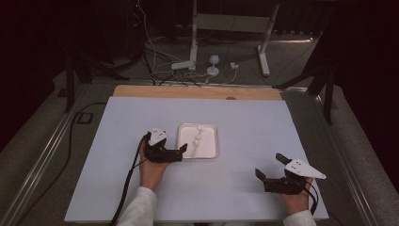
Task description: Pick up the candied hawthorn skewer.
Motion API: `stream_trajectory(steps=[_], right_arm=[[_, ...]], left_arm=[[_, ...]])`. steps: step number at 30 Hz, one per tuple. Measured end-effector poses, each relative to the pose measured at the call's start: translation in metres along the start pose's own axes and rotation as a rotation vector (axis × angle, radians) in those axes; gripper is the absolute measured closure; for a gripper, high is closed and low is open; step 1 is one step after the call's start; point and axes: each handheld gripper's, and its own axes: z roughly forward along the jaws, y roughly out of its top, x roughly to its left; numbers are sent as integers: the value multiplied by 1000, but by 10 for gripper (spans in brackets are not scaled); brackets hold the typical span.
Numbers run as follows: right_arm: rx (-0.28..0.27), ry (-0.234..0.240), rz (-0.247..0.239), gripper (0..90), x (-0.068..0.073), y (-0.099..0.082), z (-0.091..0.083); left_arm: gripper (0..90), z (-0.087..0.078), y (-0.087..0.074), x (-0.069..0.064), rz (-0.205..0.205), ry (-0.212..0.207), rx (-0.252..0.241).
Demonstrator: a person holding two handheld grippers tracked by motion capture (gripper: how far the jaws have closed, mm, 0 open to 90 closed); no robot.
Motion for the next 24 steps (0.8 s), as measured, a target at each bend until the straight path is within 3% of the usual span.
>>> stream_trajectory(steps=[10,17,20,24], right_arm=[[1,2,0,0,0,0,0],[2,2,1,0,0,0,0],[2,1,2,0,0,0,0],[1,1,3,0,-1,0,0]], left_arm=[[26,21,2,-15,20,-54,74],[43,40,3,-30,41,-51,157],[108,47,1,-33,42,-40,193],[298,53,-3,-34,56,-41,262]])
